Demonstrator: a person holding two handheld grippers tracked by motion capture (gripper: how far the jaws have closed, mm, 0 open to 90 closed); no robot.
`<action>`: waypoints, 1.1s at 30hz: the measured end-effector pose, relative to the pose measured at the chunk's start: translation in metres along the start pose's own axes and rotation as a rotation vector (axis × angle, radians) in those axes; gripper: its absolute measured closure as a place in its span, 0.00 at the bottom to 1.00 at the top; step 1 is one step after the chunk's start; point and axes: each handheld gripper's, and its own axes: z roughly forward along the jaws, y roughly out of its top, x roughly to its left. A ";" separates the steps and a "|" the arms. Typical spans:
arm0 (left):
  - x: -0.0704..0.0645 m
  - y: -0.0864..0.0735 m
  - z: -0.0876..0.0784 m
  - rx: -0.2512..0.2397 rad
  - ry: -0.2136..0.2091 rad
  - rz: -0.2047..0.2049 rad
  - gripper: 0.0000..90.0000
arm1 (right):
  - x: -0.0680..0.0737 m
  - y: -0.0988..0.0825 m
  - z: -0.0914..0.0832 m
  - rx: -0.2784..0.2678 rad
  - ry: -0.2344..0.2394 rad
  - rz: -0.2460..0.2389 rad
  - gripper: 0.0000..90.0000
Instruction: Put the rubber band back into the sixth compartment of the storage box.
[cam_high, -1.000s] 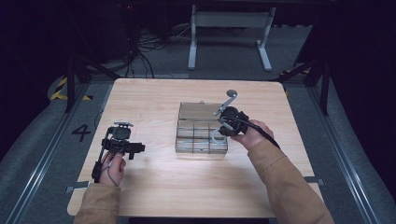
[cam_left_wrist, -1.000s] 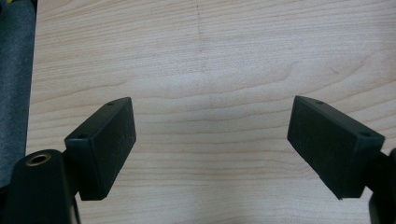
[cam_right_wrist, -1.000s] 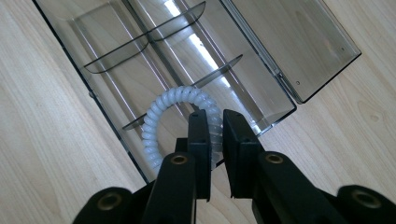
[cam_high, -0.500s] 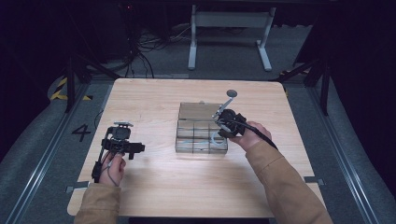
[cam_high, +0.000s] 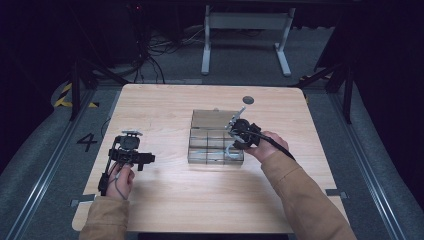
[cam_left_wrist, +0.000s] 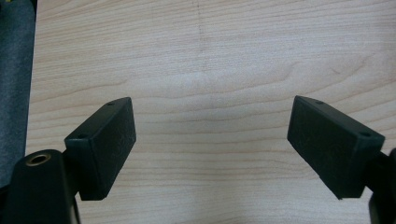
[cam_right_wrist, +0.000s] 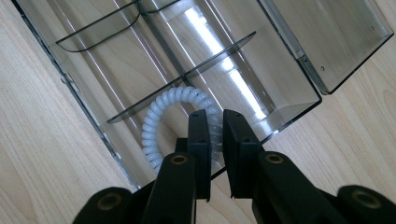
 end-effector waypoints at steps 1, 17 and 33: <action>0.000 0.000 0.000 0.000 0.001 0.001 0.18 | 0.000 0.000 0.001 0.003 0.004 -0.001 0.91; -0.001 0.000 0.001 0.003 0.004 0.003 0.18 | 0.004 -0.001 0.013 0.036 0.009 -0.007 0.91; -0.001 0.000 0.001 0.006 0.003 0.002 0.18 | 0.006 -0.004 0.020 0.050 0.028 -0.004 0.91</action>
